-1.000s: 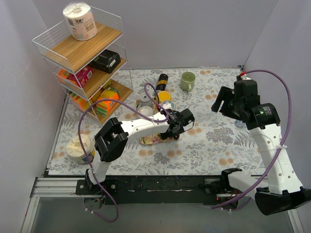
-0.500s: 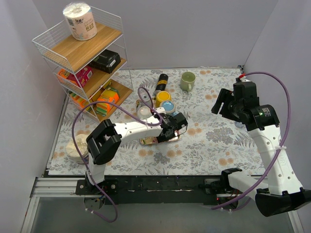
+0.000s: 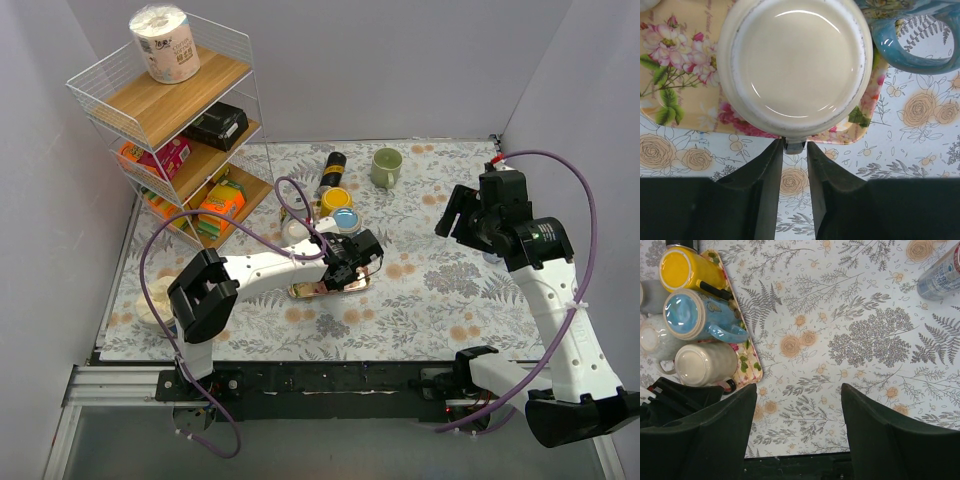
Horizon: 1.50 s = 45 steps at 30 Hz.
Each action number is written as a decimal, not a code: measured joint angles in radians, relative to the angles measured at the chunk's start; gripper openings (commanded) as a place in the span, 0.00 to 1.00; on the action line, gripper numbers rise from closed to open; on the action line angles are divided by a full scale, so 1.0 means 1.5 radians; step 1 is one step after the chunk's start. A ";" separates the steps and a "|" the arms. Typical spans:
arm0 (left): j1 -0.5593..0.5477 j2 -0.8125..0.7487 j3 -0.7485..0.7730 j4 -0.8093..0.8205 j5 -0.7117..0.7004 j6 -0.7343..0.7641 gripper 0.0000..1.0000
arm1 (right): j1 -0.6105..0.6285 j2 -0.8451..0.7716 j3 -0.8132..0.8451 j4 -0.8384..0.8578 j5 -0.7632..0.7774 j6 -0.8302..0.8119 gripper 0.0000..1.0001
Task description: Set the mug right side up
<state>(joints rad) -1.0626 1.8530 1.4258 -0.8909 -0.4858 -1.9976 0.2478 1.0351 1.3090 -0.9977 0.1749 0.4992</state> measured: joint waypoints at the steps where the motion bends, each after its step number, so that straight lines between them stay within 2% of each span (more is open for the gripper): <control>1: 0.000 0.000 0.000 0.004 -0.002 0.001 0.25 | 0.000 0.000 -0.002 0.001 0.000 0.000 0.75; 24: 0.000 0.006 -0.005 0.022 -0.034 0.001 0.26 | -0.003 0.001 -0.006 0.001 -0.002 0.001 0.74; 26: 0.000 0.007 -0.005 0.023 -0.034 0.001 0.25 | -0.003 0.001 -0.006 0.001 -0.002 0.001 0.74; 28: 0.000 0.007 -0.007 0.025 -0.034 0.000 0.18 | -0.003 0.001 -0.006 0.001 -0.002 0.001 0.74; 30: 0.000 0.007 -0.008 0.026 -0.034 0.001 0.04 | -0.003 0.003 -0.006 0.002 -0.002 0.000 0.74; 31: 0.001 0.008 -0.008 0.030 -0.035 0.001 0.00 | -0.003 0.004 -0.006 0.002 -0.002 0.000 0.74; 45: 0.001 -0.008 0.007 0.016 -0.034 0.001 0.00 | -0.004 0.009 -0.002 0.002 -0.035 0.002 0.74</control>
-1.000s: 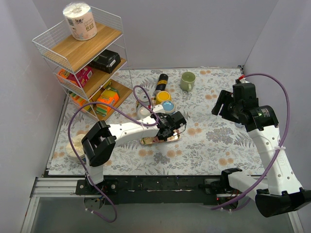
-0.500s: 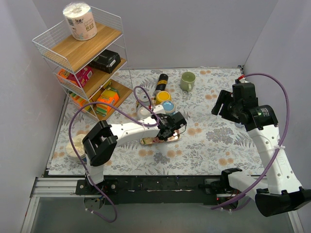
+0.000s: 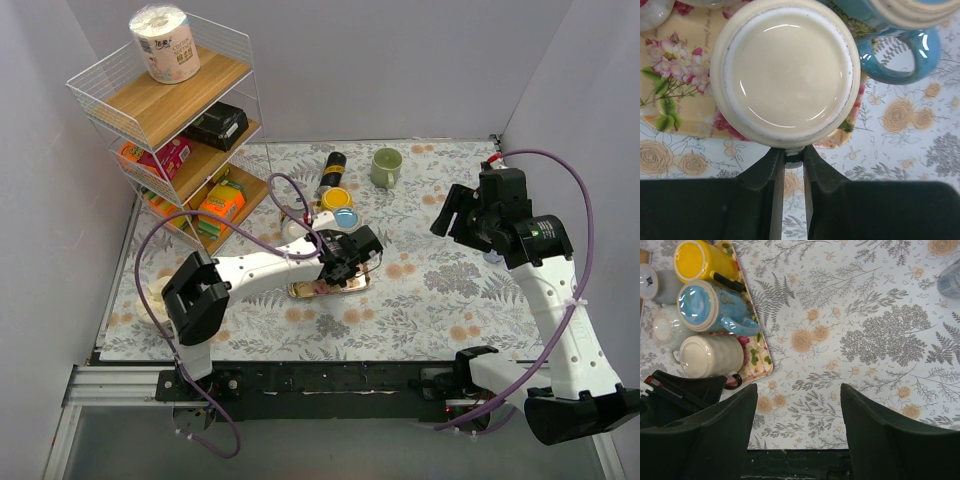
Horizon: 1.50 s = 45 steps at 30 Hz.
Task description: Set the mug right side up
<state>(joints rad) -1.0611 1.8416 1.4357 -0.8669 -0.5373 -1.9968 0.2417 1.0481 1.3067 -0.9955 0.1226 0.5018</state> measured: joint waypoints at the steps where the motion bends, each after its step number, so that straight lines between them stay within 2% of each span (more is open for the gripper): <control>1: 0.000 -0.013 0.000 -0.001 0.002 0.000 0.00 | 0.000 0.000 0.004 0.000 -0.008 0.000 0.74; 6: 0.000 -0.131 -0.005 0.019 0.022 0.000 0.00 | 0.000 -0.001 0.018 0.007 -0.071 0.003 0.77; 10: 0.000 -0.263 -0.022 0.086 0.039 0.002 0.00 | 0.000 -0.010 0.015 0.040 -0.154 0.019 0.82; 14: 0.008 -0.368 -0.063 0.203 0.072 0.051 0.00 | 0.000 -0.045 -0.020 0.140 -0.257 0.059 0.84; 17: 0.029 -0.408 -0.095 0.319 0.134 0.112 0.00 | 0.000 -0.071 -0.060 0.244 -0.329 0.110 0.85; 21: 0.085 -0.415 -0.102 0.431 0.223 0.160 0.00 | 0.000 -0.067 -0.073 0.399 -0.409 0.179 0.85; 28: 0.208 -0.410 -0.119 0.609 0.356 0.156 0.00 | 0.000 -0.025 -0.039 0.577 -0.504 0.258 0.86; 32: 0.219 -0.390 -0.120 0.705 0.424 0.132 0.00 | 0.000 -0.020 -0.050 0.670 -0.539 0.309 0.84; 36: 0.218 -0.364 -0.123 0.776 0.488 0.110 0.00 | 0.001 -0.018 -0.113 0.803 -0.572 0.381 0.84; 42: 0.217 -0.349 -0.142 0.835 0.544 0.091 0.00 | 0.002 0.015 -0.129 0.869 -0.581 0.443 0.82; 45: 0.217 -0.345 -0.147 0.863 0.559 0.081 0.00 | 0.002 0.019 -0.129 0.897 -0.583 0.471 0.77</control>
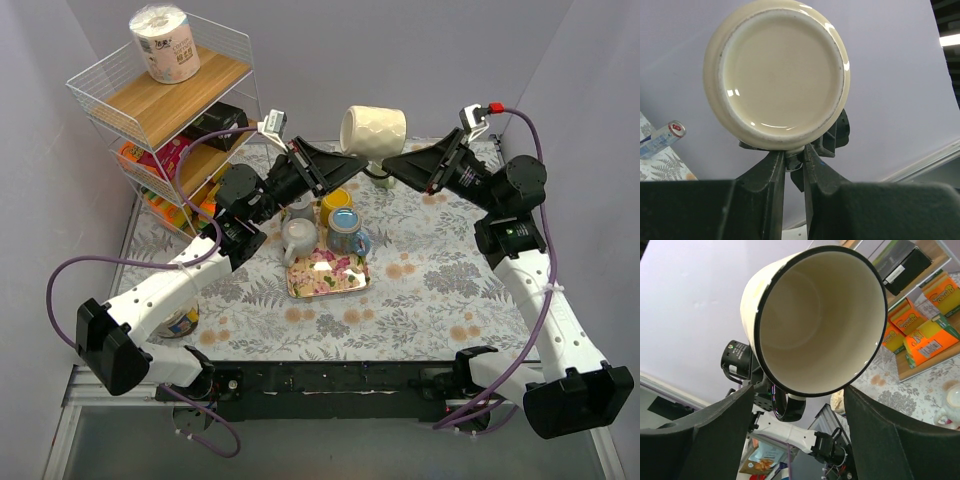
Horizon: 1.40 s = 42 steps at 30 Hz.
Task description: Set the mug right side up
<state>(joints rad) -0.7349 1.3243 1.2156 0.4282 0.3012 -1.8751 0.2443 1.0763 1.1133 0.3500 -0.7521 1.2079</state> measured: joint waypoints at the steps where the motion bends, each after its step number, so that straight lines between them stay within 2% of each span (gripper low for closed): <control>1: 0.001 0.000 -0.002 0.010 0.003 -0.003 0.00 | 0.000 0.002 0.000 0.012 -0.001 0.010 0.76; 3: 0.001 0.000 -0.008 0.033 0.005 -0.007 0.00 | 0.000 0.006 0.000 0.033 -0.004 0.028 0.72; 11: 0.001 0.006 -0.011 0.067 0.005 -0.003 0.00 | 0.011 0.019 0.000 0.061 -0.006 0.069 0.65; 18: -0.014 0.008 -0.011 0.065 -0.011 0.070 0.00 | 0.022 0.028 -0.003 0.065 -0.003 0.114 0.46; 21: -0.022 0.008 -0.011 0.062 -0.020 0.096 0.00 | 0.022 0.030 -0.012 0.066 -0.003 0.135 0.21; 22: -0.022 0.008 -0.011 0.061 -0.024 0.101 0.00 | 0.023 0.031 -0.013 0.067 -0.003 0.141 0.02; 23: -0.022 0.008 -0.011 0.060 -0.026 0.104 0.00 | 0.025 0.032 -0.013 0.069 -0.002 0.145 0.01; 26: -0.022 0.008 -0.011 0.059 -0.034 0.099 0.35 | 0.025 0.035 -0.016 0.083 -0.003 0.153 0.01; 28: -0.022 0.007 -0.011 0.049 -0.036 0.113 0.80 | 0.025 0.036 -0.016 0.080 -0.001 0.152 0.01; 31: -0.027 0.004 -0.011 0.019 -0.043 0.138 0.98 | 0.026 0.038 -0.016 0.036 0.007 0.131 0.01; 33: -0.030 -0.003 -0.011 -0.014 -0.056 0.152 0.98 | 0.027 0.038 -0.012 -0.011 0.017 0.103 0.01; 37: -0.031 -0.036 -0.016 -0.106 -0.106 0.189 0.98 | 0.021 0.046 0.049 -0.178 0.059 -0.004 0.01; 42: -0.031 -0.104 -0.030 -0.269 -0.208 0.229 0.98 | -0.051 0.071 0.172 -0.392 0.143 -0.185 0.01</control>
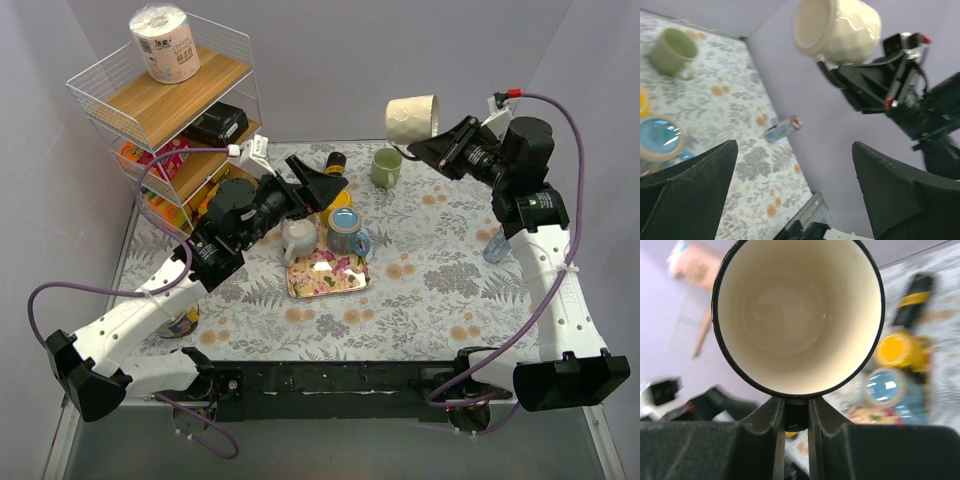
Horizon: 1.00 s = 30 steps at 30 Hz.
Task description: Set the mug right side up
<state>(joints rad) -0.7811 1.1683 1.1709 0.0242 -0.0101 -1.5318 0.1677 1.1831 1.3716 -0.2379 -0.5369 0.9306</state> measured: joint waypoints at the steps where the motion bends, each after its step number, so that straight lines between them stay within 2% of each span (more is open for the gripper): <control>1: 0.000 -0.011 0.000 -0.036 -0.027 0.006 0.98 | -0.011 0.012 0.027 -0.045 0.035 -0.048 0.01; 4: 0.000 -0.035 0.000 -0.145 -0.105 0.017 0.98 | -0.037 0.045 0.062 -0.113 0.138 -0.149 0.01; 8: 0.000 -0.042 -0.004 -0.271 -0.197 0.016 0.98 | -0.037 0.100 0.035 -0.162 0.294 -0.277 0.01; 14: 0.001 -0.042 -0.022 -0.364 -0.248 0.005 0.98 | -0.037 0.197 -0.038 -0.160 0.434 -0.391 0.01; 22: 0.010 -0.020 -0.025 -0.414 -0.263 -0.012 0.98 | -0.033 0.376 -0.001 -0.082 0.538 -0.467 0.01; 30: 0.025 0.017 -0.025 -0.448 -0.264 -0.018 0.98 | -0.019 0.481 0.038 0.007 0.554 -0.496 0.01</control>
<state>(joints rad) -0.7429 1.1931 1.1339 -0.6472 -0.4057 -1.5581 0.1394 1.9041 1.4288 -0.2279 0.2943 0.1867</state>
